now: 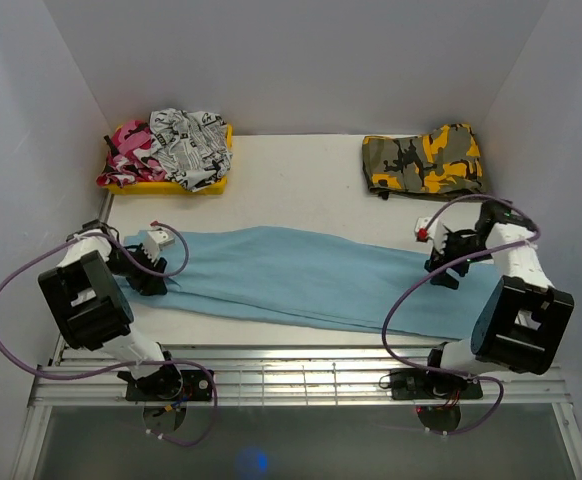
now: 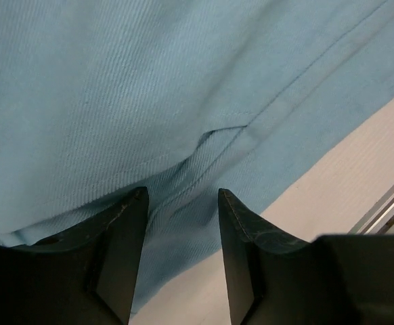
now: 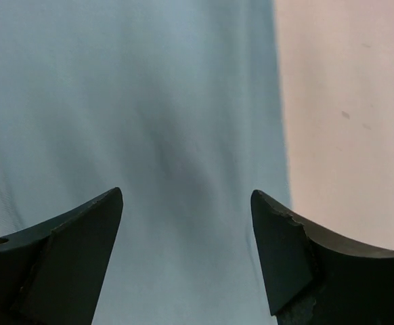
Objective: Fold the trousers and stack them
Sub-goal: Fold the trousers
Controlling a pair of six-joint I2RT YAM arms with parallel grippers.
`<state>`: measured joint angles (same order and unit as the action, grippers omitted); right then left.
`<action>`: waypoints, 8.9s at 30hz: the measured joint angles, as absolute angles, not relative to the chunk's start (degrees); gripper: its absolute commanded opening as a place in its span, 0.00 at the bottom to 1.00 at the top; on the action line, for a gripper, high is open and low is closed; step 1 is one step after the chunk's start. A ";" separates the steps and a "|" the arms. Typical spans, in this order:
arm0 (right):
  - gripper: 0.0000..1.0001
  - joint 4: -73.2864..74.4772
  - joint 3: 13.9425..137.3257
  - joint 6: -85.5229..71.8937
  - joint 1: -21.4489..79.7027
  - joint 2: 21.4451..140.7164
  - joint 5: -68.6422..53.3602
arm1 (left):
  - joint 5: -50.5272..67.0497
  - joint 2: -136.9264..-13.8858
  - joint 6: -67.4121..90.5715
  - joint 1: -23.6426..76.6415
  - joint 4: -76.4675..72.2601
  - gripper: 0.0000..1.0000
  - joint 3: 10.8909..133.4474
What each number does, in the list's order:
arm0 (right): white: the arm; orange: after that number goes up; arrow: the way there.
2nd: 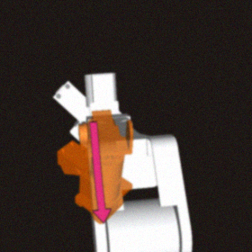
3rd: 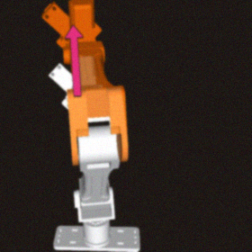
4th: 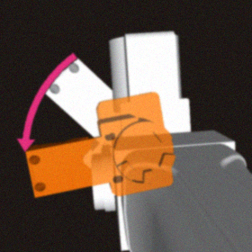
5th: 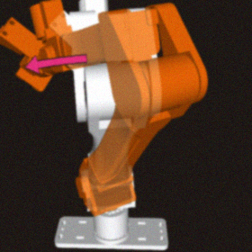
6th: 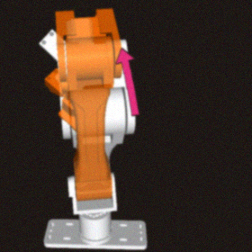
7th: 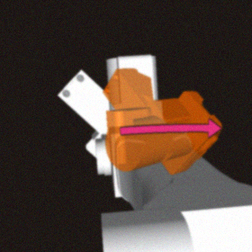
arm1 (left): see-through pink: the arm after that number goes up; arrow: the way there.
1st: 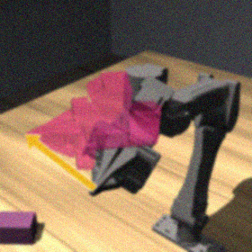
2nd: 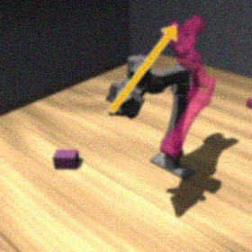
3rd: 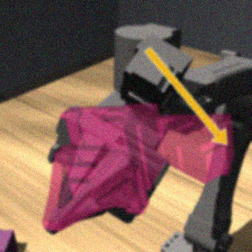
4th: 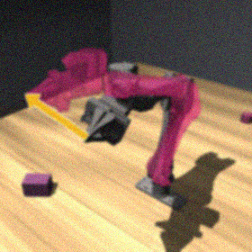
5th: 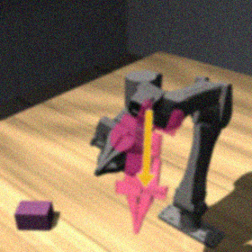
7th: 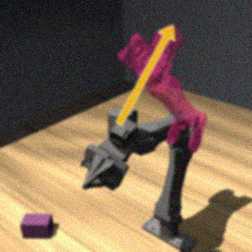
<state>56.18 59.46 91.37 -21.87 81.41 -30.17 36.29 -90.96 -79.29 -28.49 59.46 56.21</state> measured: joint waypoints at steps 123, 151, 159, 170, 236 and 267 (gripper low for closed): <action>0.08 28.95 91.50 38.30 51.07 116.92 -11.29 | 37.63 -99.33 -104.20 -41.45 49.04 0.46 61.58; 0.49 33.28 91.29 40.99 50.59 117.84 -14.76 | 37.26 -101.43 -102.08 -41.06 51.20 0.00 67.55; 0.48 34.44 89.95 42.04 50.61 119.37 -15.20 | 37.23 -102.24 -101.80 -41.04 51.24 0.00 68.10; 0.21 34.33 88.23 42.98 50.87 119.31 -16.34 | 37.23 -102.78 -101.30 -41.04 51.31 0.00 68.31; 0.57 28.71 68.49 42.00 52.05 106.26 -23.22 | 40.45 -96.01 -96.27 -47.18 54.81 0.74 59.86; 0.93 7.57 102.61 -16.97 28.18 133.58 -49.82 | 48.10 -92.25 -54.30 -30.61 36.99 0.88 53.78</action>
<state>7.57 102.61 -16.97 28.18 133.58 -49.82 48.10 -92.25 -54.30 -30.61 36.99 53.78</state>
